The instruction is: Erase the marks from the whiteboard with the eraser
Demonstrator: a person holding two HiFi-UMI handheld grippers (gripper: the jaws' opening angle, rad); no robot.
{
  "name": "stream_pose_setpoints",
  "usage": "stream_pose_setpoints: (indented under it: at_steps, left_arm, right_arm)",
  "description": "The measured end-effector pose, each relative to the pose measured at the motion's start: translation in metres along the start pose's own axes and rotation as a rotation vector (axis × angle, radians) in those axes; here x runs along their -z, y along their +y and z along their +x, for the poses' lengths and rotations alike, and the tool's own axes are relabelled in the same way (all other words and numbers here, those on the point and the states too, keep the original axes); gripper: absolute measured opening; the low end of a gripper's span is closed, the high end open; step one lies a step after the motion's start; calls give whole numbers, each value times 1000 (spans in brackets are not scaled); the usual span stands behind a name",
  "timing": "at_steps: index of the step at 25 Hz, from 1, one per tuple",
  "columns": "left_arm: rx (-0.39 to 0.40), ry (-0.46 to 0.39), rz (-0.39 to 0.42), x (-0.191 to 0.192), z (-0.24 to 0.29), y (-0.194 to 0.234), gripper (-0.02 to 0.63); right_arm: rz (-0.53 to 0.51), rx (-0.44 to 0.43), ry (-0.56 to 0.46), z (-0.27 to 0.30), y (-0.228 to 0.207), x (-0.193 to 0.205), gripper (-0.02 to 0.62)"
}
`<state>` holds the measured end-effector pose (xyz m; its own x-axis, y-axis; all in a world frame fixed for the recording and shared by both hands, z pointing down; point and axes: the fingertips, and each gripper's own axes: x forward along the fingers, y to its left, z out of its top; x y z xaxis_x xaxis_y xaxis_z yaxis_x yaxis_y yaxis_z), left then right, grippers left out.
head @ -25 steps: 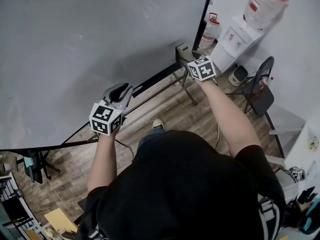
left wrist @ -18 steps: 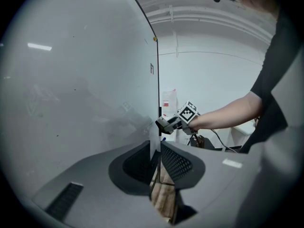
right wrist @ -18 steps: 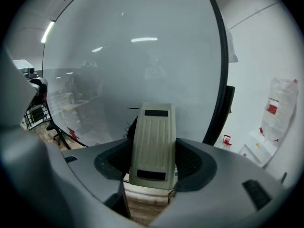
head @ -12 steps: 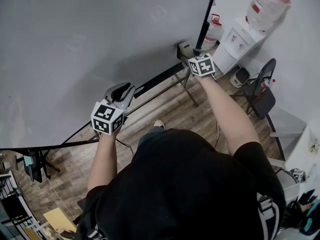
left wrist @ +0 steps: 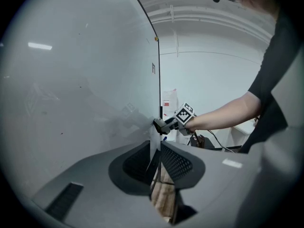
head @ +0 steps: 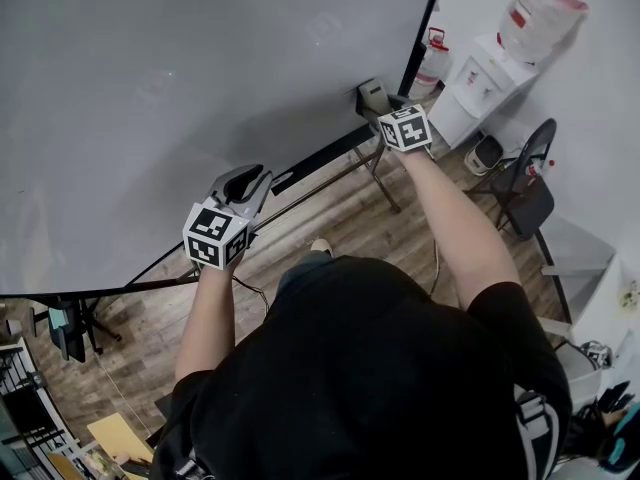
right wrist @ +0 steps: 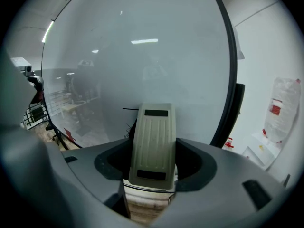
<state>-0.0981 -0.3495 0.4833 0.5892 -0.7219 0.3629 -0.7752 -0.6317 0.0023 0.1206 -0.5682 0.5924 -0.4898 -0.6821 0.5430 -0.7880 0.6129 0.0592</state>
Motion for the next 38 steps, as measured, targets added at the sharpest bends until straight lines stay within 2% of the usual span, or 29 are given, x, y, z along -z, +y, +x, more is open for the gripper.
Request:
stream_pose_setpoints:
  at_steps: [24,38]
  left_arm:
    - [-13,4,-23,15,-16,1,80]
    - [-20,4,-32,19,-17,0,78]
  right_arm:
    - [-112,-145,22,14,106,2,252]
    - [-115,-153,26,17,110,4,252]
